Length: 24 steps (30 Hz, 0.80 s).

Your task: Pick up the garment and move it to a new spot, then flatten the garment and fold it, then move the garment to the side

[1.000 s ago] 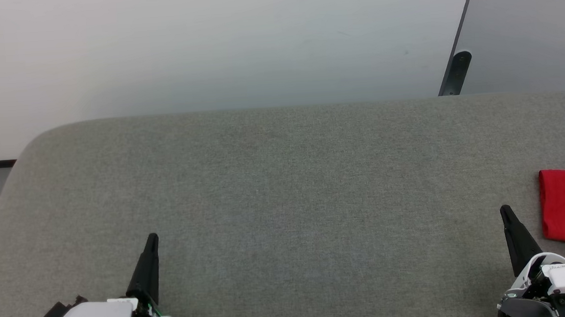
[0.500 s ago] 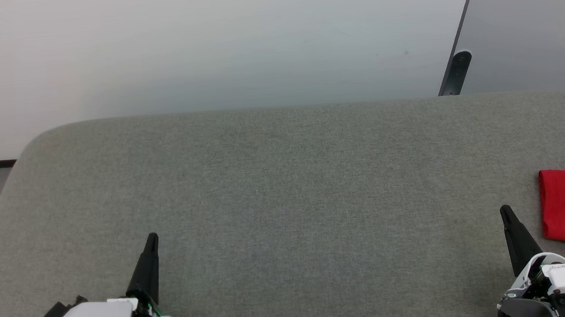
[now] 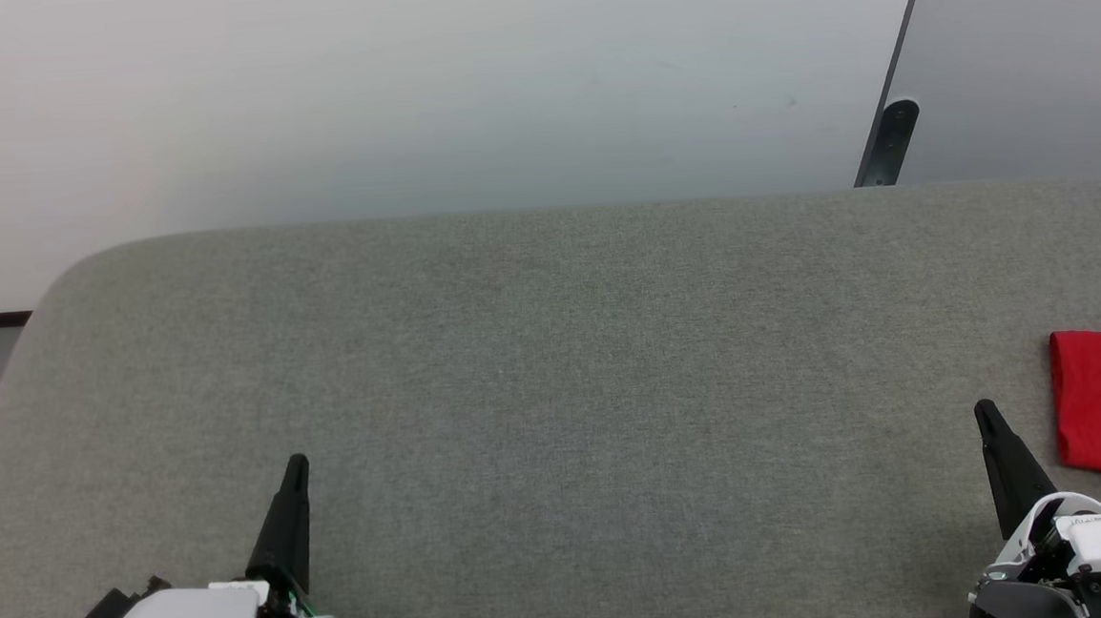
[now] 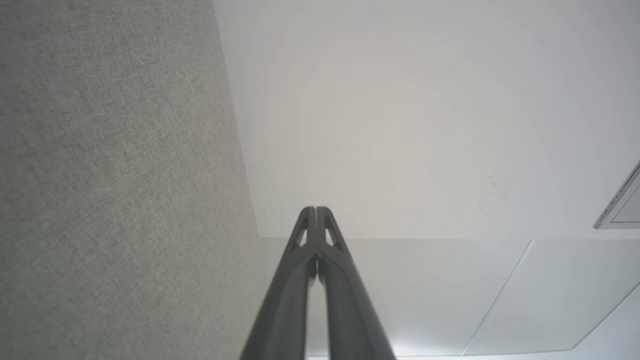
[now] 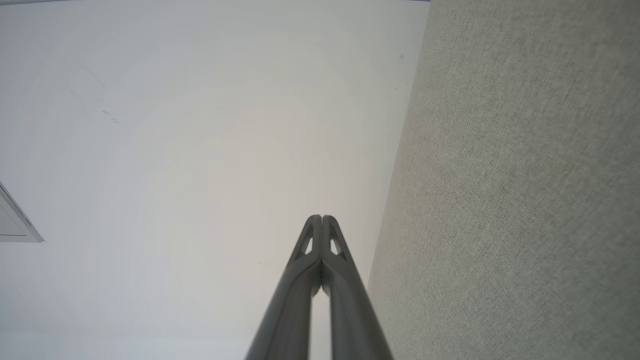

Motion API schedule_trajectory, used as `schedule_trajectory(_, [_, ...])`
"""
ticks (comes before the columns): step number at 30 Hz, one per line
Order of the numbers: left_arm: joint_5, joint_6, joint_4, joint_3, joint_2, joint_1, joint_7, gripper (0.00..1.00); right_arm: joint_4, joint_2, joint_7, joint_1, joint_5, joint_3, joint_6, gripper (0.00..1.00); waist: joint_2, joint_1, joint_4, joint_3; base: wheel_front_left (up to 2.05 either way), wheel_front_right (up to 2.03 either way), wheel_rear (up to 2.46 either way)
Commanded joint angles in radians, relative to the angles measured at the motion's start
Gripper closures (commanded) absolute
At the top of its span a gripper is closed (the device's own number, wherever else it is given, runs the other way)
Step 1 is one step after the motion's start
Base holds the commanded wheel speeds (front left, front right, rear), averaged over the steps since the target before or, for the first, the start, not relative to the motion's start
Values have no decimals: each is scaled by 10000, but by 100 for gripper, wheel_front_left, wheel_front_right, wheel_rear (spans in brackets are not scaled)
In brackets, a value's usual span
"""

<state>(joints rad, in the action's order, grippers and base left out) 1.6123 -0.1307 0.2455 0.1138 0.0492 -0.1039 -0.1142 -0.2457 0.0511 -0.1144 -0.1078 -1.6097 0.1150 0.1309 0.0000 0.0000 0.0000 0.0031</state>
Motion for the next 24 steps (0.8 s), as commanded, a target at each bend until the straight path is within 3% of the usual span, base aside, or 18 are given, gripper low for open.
schedule_trajectory(1, [15, -33, 15, 29, -2, -112, -26, 100, -6, -35, -5, -27, -60, -9, -3, 100, 0, 0, 0, 0, 0, 0, 0])
schedule_trajectory(24, [8, -33, 14, 33, -3, -112, -31, 100, -6, -34, -4, -27, -61, -10, -3, 100, 0, 0, 0, 0, 0, 0, 0])
